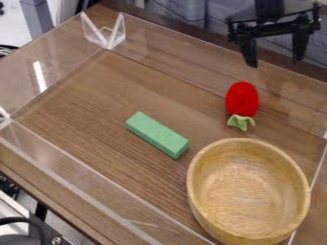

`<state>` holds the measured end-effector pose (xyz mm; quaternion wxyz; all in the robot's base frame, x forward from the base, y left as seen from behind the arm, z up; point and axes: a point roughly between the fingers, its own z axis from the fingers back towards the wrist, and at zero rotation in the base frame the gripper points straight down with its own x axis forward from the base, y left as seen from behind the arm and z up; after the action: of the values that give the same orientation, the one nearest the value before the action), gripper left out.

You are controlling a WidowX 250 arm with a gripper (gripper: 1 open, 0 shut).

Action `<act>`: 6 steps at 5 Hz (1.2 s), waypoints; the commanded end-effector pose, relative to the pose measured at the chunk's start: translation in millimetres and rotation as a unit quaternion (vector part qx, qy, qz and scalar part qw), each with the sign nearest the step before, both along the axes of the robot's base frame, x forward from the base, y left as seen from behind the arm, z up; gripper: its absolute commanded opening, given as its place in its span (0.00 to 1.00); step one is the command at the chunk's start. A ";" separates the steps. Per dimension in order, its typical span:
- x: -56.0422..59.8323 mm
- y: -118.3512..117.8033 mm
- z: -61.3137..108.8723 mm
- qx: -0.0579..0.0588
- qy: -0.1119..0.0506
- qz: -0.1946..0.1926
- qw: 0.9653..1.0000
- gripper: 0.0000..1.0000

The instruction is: Move the red fruit to the right

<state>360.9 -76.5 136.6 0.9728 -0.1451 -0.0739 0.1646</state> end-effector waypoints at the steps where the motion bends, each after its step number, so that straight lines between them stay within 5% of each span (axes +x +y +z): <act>1: 0.4 -6.2 40.5 -0.008 -0.055 -0.022 0.998 1.00; 3: -5.7 -3.4 35.6 -0.008 -0.057 -0.013 0.998 1.00; 5: 9.8 -16.6 47.1 -0.004 -0.056 -0.006 0.998 1.00; 6: 11.0 -19.7 33.5 0.003 -0.052 -0.012 0.999 1.00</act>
<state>371.4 -94.7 154.8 0.9726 -0.1453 -0.1014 0.1505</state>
